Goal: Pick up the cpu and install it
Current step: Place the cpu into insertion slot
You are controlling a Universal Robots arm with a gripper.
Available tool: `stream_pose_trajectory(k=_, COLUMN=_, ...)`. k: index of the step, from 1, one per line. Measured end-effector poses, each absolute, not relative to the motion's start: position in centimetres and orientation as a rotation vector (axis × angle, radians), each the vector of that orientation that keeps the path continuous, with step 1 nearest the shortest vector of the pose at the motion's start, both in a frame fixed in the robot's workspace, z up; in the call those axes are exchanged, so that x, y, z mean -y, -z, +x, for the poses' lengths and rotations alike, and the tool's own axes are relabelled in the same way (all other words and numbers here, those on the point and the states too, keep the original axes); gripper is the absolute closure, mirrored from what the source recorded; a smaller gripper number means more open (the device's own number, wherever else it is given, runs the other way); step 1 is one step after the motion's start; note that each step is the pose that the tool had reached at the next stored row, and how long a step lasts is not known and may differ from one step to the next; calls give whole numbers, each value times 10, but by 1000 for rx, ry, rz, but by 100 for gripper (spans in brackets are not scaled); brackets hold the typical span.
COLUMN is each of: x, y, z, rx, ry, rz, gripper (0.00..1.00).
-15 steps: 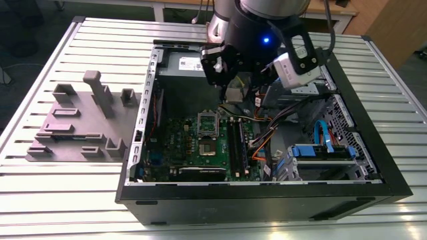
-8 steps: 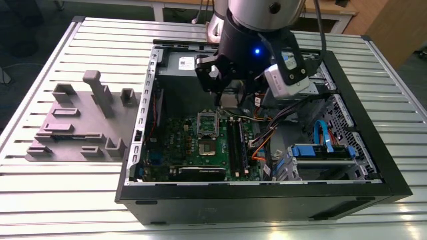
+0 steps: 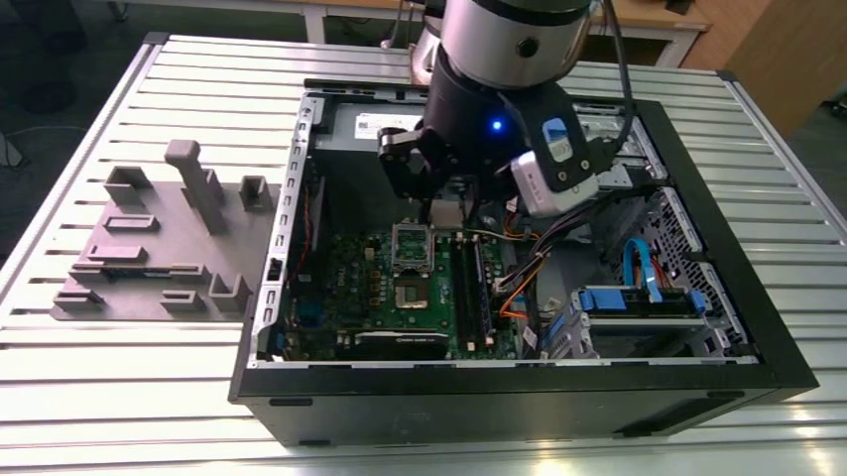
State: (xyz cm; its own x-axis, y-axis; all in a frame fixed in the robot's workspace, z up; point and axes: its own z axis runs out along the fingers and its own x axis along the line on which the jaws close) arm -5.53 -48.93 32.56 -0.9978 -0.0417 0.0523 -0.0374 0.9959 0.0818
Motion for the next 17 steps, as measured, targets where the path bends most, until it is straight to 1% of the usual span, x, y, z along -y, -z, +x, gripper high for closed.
stream_pose_trajectory(k=17, x=494, y=-295, z=-64, rx=3086, ry=126, rz=24, gripper=53)
